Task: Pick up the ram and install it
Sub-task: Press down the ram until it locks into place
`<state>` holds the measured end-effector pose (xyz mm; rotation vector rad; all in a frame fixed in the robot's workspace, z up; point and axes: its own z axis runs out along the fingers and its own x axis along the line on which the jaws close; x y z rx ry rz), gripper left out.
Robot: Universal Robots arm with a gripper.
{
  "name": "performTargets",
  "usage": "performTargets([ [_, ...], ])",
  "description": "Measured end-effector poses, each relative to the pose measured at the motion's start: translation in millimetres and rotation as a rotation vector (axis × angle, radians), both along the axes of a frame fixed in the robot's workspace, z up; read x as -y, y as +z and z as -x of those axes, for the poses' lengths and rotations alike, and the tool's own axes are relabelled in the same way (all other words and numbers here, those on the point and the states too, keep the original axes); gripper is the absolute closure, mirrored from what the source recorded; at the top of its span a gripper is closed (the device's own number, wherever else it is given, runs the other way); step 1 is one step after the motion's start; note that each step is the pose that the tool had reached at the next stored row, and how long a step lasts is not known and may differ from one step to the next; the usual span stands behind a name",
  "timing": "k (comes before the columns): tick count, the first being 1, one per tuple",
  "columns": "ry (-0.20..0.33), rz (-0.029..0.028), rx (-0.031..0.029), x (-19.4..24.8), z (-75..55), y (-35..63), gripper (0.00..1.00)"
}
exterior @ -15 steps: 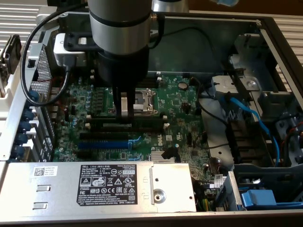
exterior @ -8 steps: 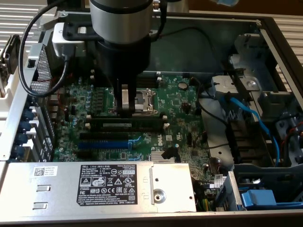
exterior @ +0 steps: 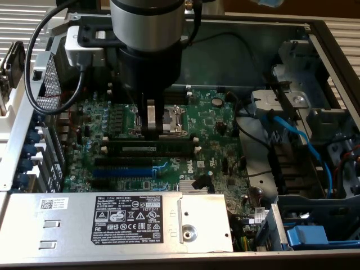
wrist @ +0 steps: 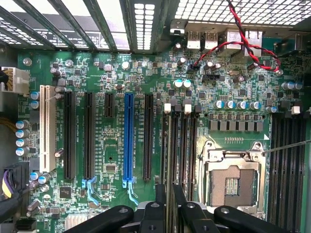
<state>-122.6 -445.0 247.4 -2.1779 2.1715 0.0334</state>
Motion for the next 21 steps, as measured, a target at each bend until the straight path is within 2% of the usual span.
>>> performTargets([
  [8, 0.000, 0.0000, 0.0000, 0.0, 0.0, 0.2, 0.80],
  [9, 0.000, 0.0000, 0.0000, 0.0, 0.0, 0.3, 0.82],
  [10, 0.000, 0.0000, 0.0000, 0.0, 0.0, 0.3, 0.89],
  [11, 0.000, 0.0000, 0.0000, 0.0, 0.0, 0.3, 0.90],
  [21, 0.000, 0.0001, -0.0006, -0.7, -2.1, 0.3, 0.90],
])
